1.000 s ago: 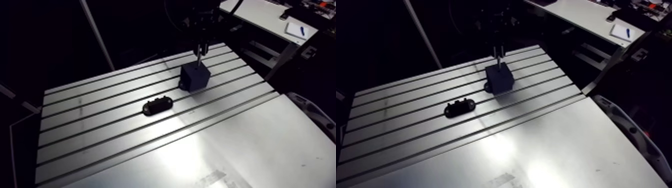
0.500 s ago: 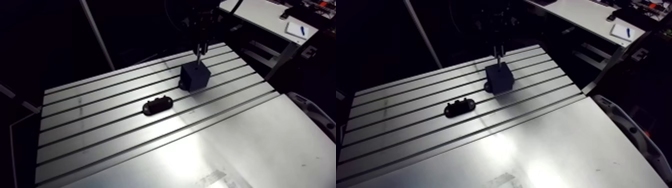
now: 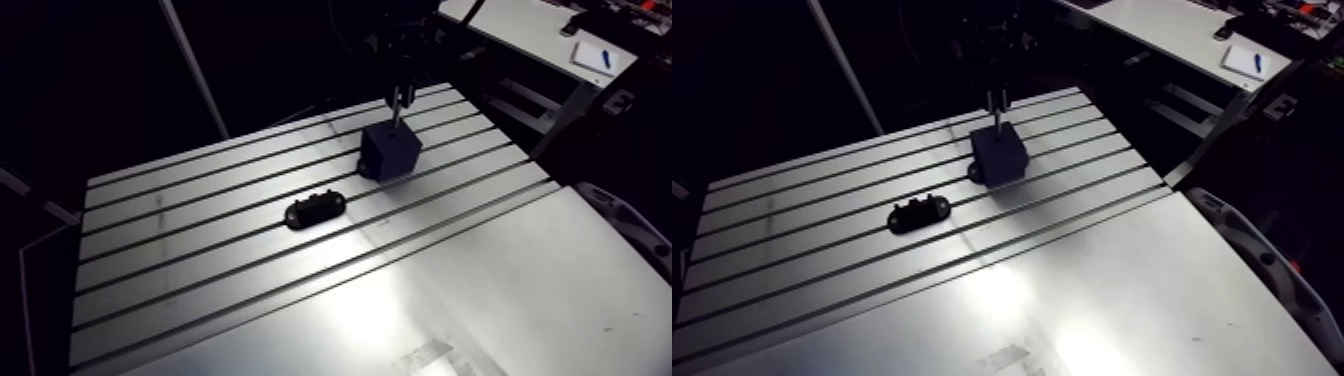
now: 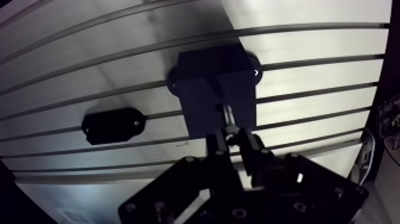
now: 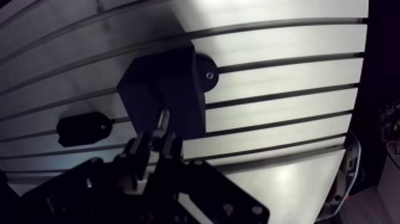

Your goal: Pick up the M10 bolt and insert it into the hole until fully seated.

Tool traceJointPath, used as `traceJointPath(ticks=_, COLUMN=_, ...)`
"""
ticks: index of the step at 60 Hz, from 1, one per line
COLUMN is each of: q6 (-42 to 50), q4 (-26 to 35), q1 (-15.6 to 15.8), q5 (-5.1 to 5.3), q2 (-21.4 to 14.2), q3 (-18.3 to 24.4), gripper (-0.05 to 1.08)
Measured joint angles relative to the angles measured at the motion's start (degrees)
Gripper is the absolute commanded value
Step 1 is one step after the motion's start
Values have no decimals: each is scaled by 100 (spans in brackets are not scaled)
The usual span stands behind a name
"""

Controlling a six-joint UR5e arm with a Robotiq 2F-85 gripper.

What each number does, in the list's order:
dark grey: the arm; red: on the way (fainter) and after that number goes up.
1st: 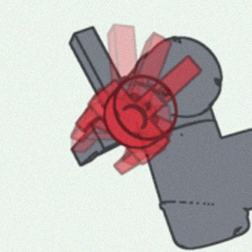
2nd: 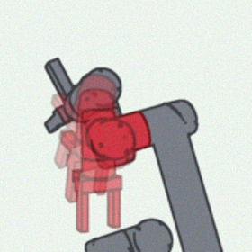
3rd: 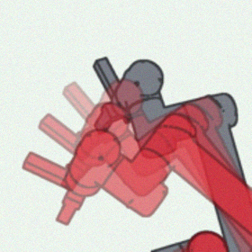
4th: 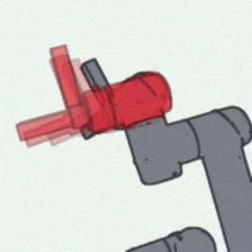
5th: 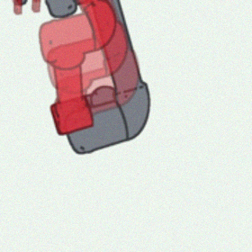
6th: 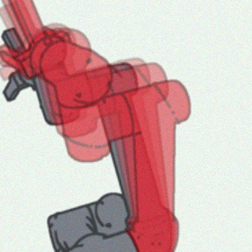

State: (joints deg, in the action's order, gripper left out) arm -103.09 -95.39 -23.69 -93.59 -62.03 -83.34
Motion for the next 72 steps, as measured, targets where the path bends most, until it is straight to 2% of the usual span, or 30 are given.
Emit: traceJointPath(ticks=72, q6=-5, q4=-1, q1=13, q5=2, q2=15, q3=-85, gripper=108)
